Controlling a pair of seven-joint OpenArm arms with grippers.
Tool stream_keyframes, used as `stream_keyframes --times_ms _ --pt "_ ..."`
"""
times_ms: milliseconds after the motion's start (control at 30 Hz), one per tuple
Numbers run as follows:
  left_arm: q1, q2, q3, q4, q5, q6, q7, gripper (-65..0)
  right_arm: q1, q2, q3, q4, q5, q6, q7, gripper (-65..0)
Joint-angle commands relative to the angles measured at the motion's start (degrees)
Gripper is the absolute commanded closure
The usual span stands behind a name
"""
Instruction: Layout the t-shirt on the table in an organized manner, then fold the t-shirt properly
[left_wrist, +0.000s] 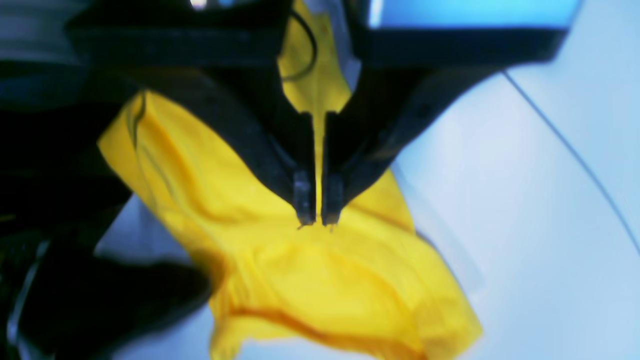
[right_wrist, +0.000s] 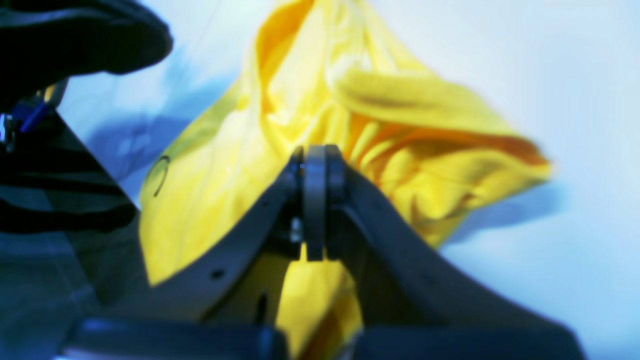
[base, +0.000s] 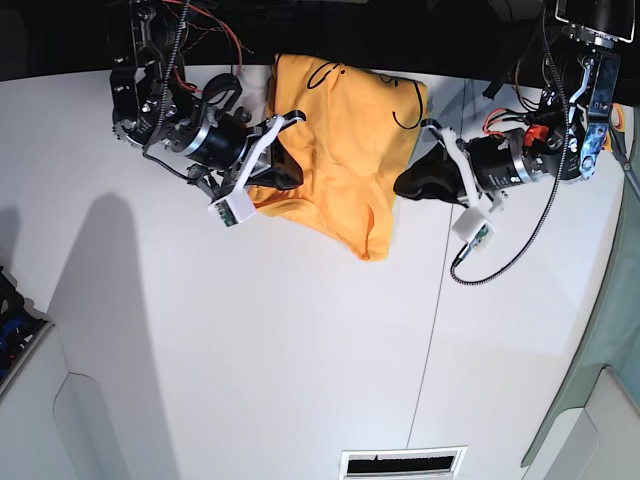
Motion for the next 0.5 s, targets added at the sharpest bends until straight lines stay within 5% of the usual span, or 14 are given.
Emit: stream_keyframes --times_ms 0,300,467 --pt "0.98 -1.49 -1.01 1.57 -1.31 -0.54 -0.48 -3.2 -0.48 1.03 0.07 2.25 1.55 0.46 0.07 0.0" --pt "22.53 -4.81 -16.9 11.34 -2.58 -0.54 0.7 -3.2 -16.09 12.04 0.07 14.34 3.08 0.46 -0.52 0.0" --pt "34.91 -4.39 -19.41 13.33 -1.46 -0.54 0.63 -3.2 -25.14 17.11 0.04 15.67 2.78 0.48 -0.44 0.0"
